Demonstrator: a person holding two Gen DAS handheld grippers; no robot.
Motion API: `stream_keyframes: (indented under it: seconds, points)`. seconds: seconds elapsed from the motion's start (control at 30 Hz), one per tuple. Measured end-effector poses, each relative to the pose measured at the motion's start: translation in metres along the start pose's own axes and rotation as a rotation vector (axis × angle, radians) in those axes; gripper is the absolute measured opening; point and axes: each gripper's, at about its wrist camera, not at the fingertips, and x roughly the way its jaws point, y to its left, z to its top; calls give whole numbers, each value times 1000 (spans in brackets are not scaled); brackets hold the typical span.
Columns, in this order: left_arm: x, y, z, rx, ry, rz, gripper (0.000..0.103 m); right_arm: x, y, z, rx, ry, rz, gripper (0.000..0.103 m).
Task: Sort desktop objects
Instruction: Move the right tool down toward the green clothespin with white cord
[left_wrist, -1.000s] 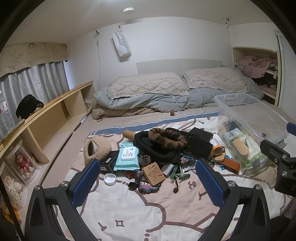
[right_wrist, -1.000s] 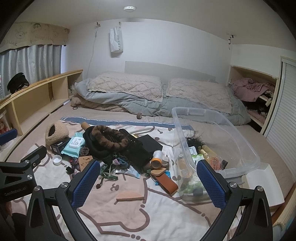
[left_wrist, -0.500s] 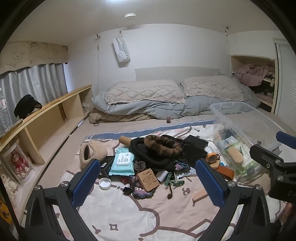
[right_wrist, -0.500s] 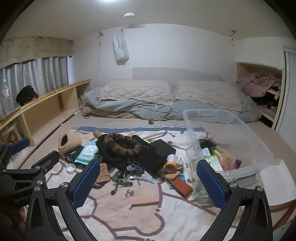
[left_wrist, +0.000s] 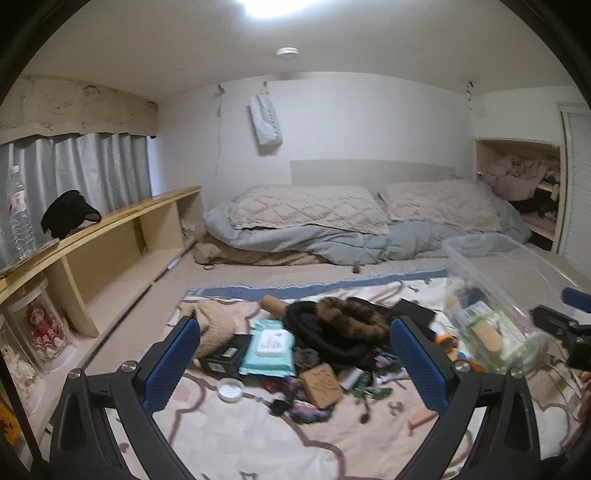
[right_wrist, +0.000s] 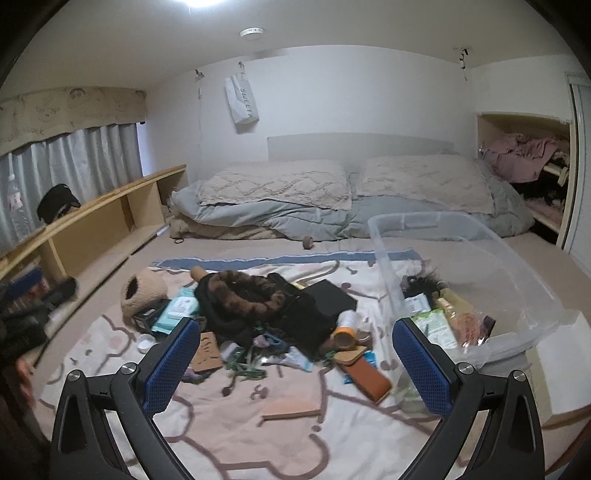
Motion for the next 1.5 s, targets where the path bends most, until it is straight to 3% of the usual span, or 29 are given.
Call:
stream_keyframes:
  seconds: [0.17,0.53,0.83,1.0,1.23,1.3,1.5]
  points:
    - [15,28,-16,-21,-2,51,103,16,-4,-9,-82,2,-5,103]
    - [59,39,-70,-23,88,-32,103,58,-9,-34,-123,21,69,103]
    - [90,42,-100,-36,141,-94,103,111,-5,-59,-120,118,121,103]
    - [107,49,-118,-34,192,-90,103,157,5,-68,-174,295,218,103]
    - [116,53,-134,-70,241,-118,103,211,12,-68,-103,381,275,102]
    - [118,53,-137,-71,250,-126,103,229,17,-70,-88,419,306,81]
    - [125,51,-142,-62,267,-156,103,271,40,-81,-89,515,351,51]
